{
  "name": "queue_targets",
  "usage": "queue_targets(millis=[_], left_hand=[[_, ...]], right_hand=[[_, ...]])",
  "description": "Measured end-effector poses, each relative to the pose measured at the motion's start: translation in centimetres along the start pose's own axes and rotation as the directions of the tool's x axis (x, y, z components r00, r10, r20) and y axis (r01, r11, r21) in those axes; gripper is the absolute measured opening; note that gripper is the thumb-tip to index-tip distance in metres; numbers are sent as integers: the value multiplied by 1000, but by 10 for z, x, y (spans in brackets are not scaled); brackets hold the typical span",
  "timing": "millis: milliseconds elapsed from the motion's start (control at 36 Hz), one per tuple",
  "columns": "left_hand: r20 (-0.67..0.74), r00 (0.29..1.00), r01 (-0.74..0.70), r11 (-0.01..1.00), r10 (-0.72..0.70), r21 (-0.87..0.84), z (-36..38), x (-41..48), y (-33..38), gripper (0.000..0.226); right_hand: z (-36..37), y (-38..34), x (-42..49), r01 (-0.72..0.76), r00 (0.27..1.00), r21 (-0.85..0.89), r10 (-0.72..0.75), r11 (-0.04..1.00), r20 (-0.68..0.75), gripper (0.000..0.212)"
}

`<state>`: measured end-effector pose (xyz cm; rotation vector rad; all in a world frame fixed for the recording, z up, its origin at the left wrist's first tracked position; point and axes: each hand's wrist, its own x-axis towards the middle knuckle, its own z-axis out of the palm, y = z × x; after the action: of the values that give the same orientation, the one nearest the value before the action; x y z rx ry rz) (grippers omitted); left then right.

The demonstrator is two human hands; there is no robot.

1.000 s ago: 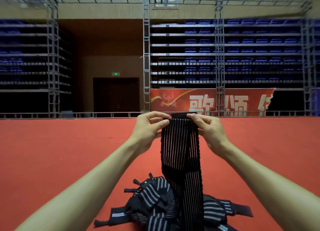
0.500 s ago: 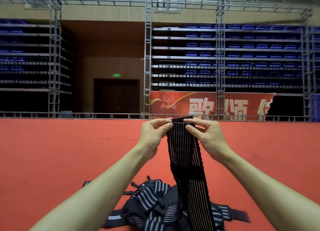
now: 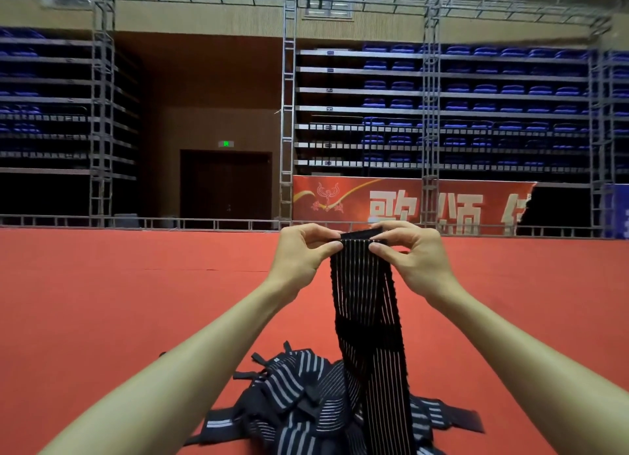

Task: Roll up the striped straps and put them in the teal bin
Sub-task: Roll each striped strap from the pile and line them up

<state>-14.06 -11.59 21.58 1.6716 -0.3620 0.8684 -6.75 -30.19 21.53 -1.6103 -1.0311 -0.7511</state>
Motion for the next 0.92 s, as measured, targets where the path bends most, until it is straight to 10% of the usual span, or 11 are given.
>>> queue_targets(millis=[361, 917], left_hand=[[34, 998, -57, 964, 49, 261, -2, 2, 0, 17], [-8, 1000, 17, 980, -15, 199, 1, -1, -1, 20]], right_hand=[[-4, -3, -3, 17, 1000, -104, -16, 994, 13, 13], [-6, -13, -12, -101, 995, 54, 101, 993, -7, 23]])
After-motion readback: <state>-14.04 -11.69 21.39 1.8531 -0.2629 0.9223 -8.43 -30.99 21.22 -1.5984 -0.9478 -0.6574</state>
